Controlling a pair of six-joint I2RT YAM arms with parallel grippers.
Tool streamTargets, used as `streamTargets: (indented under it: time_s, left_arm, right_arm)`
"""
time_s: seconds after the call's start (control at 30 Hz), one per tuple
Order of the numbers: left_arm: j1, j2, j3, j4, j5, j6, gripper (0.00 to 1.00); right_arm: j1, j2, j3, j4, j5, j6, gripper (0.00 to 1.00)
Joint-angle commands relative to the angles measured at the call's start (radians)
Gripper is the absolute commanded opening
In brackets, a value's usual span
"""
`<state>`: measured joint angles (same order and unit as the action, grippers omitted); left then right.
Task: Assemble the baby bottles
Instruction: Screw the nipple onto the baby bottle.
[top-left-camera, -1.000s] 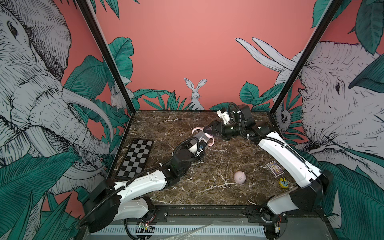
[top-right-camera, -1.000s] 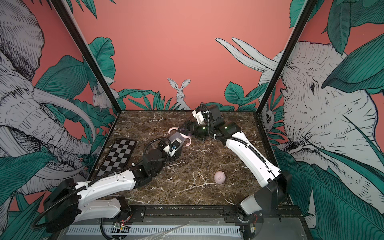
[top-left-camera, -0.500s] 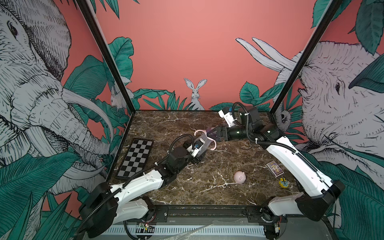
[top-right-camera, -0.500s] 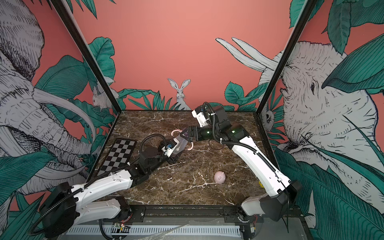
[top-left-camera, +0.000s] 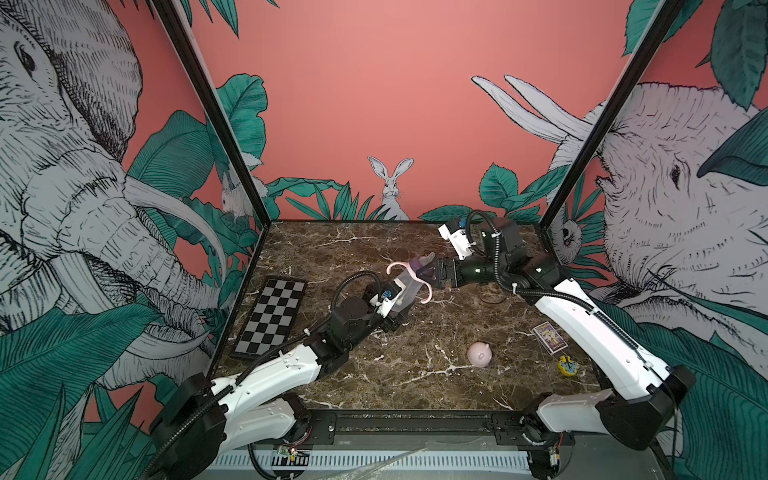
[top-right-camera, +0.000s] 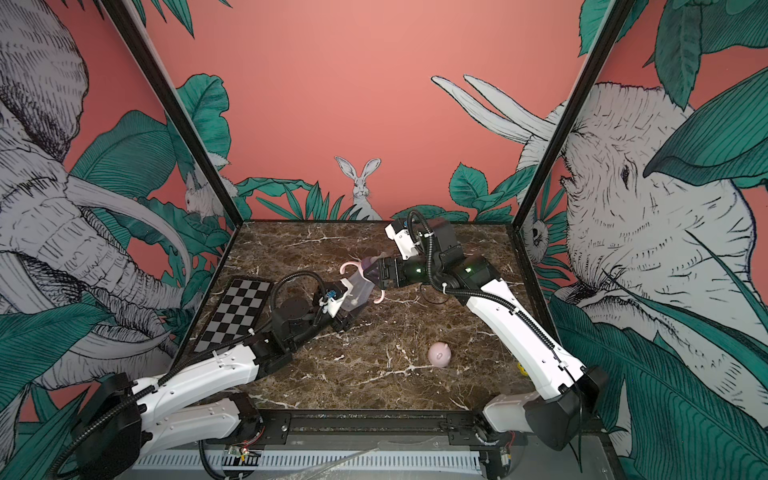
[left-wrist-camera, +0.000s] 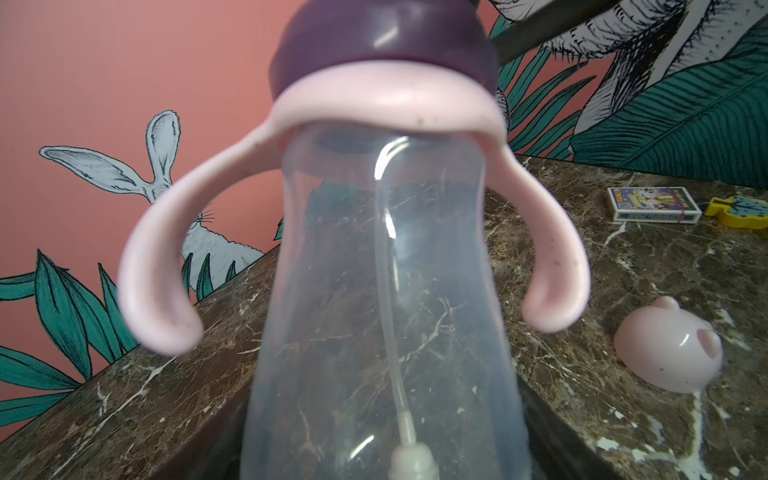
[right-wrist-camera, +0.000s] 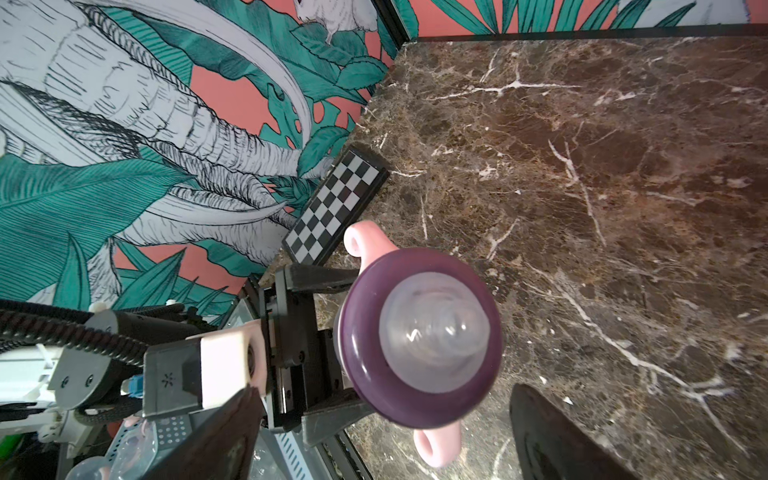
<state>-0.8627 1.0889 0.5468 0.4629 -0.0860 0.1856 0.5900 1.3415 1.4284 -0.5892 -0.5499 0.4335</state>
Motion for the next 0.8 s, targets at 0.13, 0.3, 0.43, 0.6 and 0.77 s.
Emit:
streamTargets:
  time_s: [0.13, 0.3, 0.43, 0.6, 0.77]
  left_arm:
    - [0.004, -0.033, -0.010, 0.083, 0.017, -0.040, 0.18]
    - [0.004, -0.043, -0.013, 0.085, 0.025, -0.043, 0.18]
    - [0.004, -0.052, -0.012, 0.074, 0.018, -0.041, 0.19]
    - [0.004, -0.057, -0.014, 0.075, 0.013, -0.039, 0.19]
    - [0.003, -0.052, -0.015, 0.088, 0.009, -0.037, 0.19]
  right_arm:
    - [-0.008, 0.031, -0.017, 0.162, -0.051, 0.015, 0.90]
    - [-0.019, 0.039, -0.040, 0.227, -0.064, 0.017, 0.88]
    - [-0.037, 0.058, -0.034, 0.228, -0.082, 0.018, 0.87]
    - [-0.039, 0.079, -0.043, 0.262, -0.146, 0.039, 0.84]
    - [-0.039, 0.091, -0.058, 0.284, -0.188, 0.058, 0.84]
